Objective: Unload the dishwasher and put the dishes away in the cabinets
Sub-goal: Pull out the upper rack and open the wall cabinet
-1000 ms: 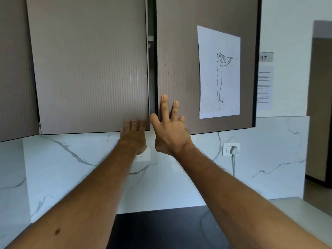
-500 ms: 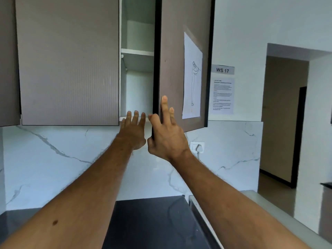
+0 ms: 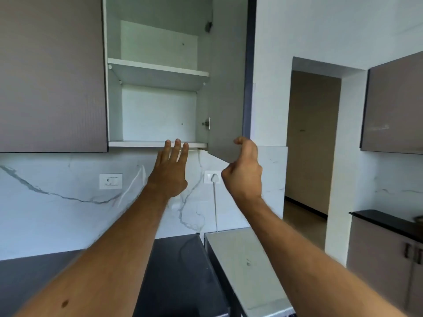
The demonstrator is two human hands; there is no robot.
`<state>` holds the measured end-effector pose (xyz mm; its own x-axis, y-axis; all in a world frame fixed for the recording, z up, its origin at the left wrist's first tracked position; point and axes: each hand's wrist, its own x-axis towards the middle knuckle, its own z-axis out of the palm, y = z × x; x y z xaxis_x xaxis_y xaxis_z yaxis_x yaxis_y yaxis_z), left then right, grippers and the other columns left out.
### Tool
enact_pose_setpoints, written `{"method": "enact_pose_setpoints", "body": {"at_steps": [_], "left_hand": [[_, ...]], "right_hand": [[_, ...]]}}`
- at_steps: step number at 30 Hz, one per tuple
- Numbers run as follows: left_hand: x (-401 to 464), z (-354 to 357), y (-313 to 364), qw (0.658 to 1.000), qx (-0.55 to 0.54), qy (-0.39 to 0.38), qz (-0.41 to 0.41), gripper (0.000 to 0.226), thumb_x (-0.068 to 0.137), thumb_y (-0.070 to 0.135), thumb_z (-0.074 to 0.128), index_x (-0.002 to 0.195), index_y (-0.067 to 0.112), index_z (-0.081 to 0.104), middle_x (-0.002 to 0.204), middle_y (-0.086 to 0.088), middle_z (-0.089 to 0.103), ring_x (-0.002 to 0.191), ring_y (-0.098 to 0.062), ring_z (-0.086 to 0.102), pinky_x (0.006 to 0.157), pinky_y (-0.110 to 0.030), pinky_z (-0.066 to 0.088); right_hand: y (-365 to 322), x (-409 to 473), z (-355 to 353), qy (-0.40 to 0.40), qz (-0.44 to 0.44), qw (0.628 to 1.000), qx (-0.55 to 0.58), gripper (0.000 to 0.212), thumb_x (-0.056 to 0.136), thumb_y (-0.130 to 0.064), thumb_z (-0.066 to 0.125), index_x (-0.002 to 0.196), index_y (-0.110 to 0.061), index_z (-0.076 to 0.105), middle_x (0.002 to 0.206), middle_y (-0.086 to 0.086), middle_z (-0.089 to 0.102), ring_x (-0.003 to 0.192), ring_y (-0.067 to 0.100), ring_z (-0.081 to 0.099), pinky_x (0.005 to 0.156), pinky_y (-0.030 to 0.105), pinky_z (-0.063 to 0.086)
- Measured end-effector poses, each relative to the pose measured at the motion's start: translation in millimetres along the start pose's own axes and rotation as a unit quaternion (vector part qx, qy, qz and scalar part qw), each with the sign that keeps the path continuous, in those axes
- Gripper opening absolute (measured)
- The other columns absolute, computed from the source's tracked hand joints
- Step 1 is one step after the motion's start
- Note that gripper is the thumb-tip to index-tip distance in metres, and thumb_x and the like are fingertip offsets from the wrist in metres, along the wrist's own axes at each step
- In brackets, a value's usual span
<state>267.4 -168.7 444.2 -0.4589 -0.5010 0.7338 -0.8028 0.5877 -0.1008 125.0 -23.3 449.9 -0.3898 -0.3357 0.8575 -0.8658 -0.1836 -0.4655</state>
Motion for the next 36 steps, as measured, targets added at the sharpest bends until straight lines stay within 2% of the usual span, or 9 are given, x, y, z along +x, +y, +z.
{"method": "enact_pose_setpoints", "body": {"at_steps": [3, 8, 11, 14, 20, 26, 29, 31, 36], "left_hand": [[-1.2, 9.5, 21.1, 1.000, -0.006, -0.020, -0.001, 0.097, 0.085, 0.019, 0.061, 0.157, 0.016, -0.005, 0.164, -0.007, -0.012, 0.149, -0.033, -0.015, 0.119, -0.046, -0.006], [22.1, 12.6, 59.3, 0.999, -0.039, -0.020, 0.020, 0.094, 0.087, 0.021, 0.056, 0.156, 0.016, -0.006, 0.163, -0.005, -0.014, 0.149, -0.030, -0.018, 0.121, -0.044, -0.008], [35.3, 15.6, 73.7, 0.998, -0.053, 0.000, 0.043, 0.089, 0.089, 0.021, 0.054, 0.156, 0.015, -0.004, 0.164, -0.005, -0.012, 0.149, -0.030, -0.017, 0.121, -0.045, -0.007], [45.2, 25.7, 81.0, 0.997, -0.051, -0.004, 0.058, 0.094, 0.087, 0.016, 0.054, 0.156, 0.018, -0.009, 0.163, -0.003, -0.017, 0.148, -0.028, -0.021, 0.120, -0.042, -0.011], [57.5, 49.4, 77.8, 0.996, -0.057, -0.016, 0.064, 0.093, 0.087, 0.016, 0.055, 0.155, 0.013, -0.009, 0.163, -0.004, -0.017, 0.148, -0.027, -0.021, 0.121, -0.041, -0.011], [60.1, 66.5, 76.3, 0.994, -0.082, -0.023, 0.069, 0.091, 0.089, 0.016, 0.053, 0.156, 0.011, -0.008, 0.163, -0.004, -0.016, 0.148, -0.026, -0.021, 0.121, -0.038, -0.011], [58.8, 67.7, 81.3, 0.992, -0.105, -0.028, 0.071, 0.089, 0.089, 0.012, 0.051, 0.156, 0.012, -0.009, 0.163, -0.004, -0.017, 0.148, -0.024, -0.022, 0.120, -0.036, -0.012], [55.8, 67.3, 84.4, 0.989, -0.127, -0.023, 0.070, 0.088, 0.089, 0.011, 0.050, 0.156, 0.011, -0.007, 0.163, -0.004, -0.016, 0.149, -0.023, -0.020, 0.121, -0.036, -0.009], [35.9, 76.8, 96.3, 0.979, -0.199, 0.001, 0.039, 0.083, 0.087, 0.007, 0.049, 0.156, 0.007, 0.002, 0.164, -0.008, -0.003, 0.151, -0.024, -0.007, 0.123, -0.036, -0.001]], "right_hand": [[26.2, 9.1, -23.9, -0.002, 0.048, 0.998, -0.030, 0.071, 0.075, 0.010, 0.045, 0.136, -0.024, 0.036, 0.141, 0.000, 0.038, 0.082, 0.031, 0.054, 0.064, 0.032, 0.035], [61.3, 29.6, -42.8, 0.005, 0.088, 0.995, -0.051, 0.078, 0.071, 0.015, 0.042, 0.138, -0.024, 0.032, 0.141, 0.001, 0.035, 0.078, 0.031, 0.051, 0.063, 0.034, 0.039], [83.6, 37.6, -41.9, 0.019, 0.091, 0.993, -0.068, 0.082, 0.069, 0.016, 0.040, 0.137, -0.027, 0.031, 0.147, -0.001, 0.028, 0.102, 0.031, 0.053, 0.070, 0.040, 0.049], [100.4, 44.8, -40.2, 0.039, 0.109, 0.987, -0.109, 0.082, 0.070, 0.021, 0.036, 0.139, -0.024, 0.034, 0.159, 0.005, 0.016, 0.126, 0.032, 0.037, 0.083, 0.034, 0.042], [118.3, 49.6, -37.9, 0.037, 0.100, 0.982, -0.154, 0.088, 0.070, 0.022, 0.037, 0.142, -0.028, 0.033, 0.164, 0.001, -0.008, 0.114, 0.032, 0.041, 0.077, 0.029, 0.036], [129.2, 45.5, -30.3, 0.055, 0.062, 0.983, -0.164, 0.087, 0.078, 0.021, 0.035, 0.147, -0.031, 0.032, 0.163, -0.004, -0.018, 0.150, 0.030, 0.011, 0.090, 0.021, 0.031], [131.5, 44.6, -35.6, 0.043, 0.054, 0.980, -0.186, 0.086, 0.080, 0.019, 0.031, 0.147, -0.035, 0.030, 0.163, -0.003, -0.018, 0.150, 0.032, 0.009, 0.101, 0.033, 0.039], [130.5, 40.0, -38.4, 0.030, 0.041, 0.976, -0.212, 0.084, 0.081, 0.016, 0.033, 0.148, -0.034, 0.028, 0.163, 0.002, -0.018, 0.150, 0.036, 0.009, 0.114, 0.047, 0.032], [126.4, 17.7, -41.9, 0.022, 0.034, 0.963, -0.265, 0.084, 0.081, 0.003, 0.044, 0.155, -0.026, 0.016, 0.165, 0.009, -0.008, 0.149, 0.038, 0.011, 0.120, 0.050, 0.020]]}}
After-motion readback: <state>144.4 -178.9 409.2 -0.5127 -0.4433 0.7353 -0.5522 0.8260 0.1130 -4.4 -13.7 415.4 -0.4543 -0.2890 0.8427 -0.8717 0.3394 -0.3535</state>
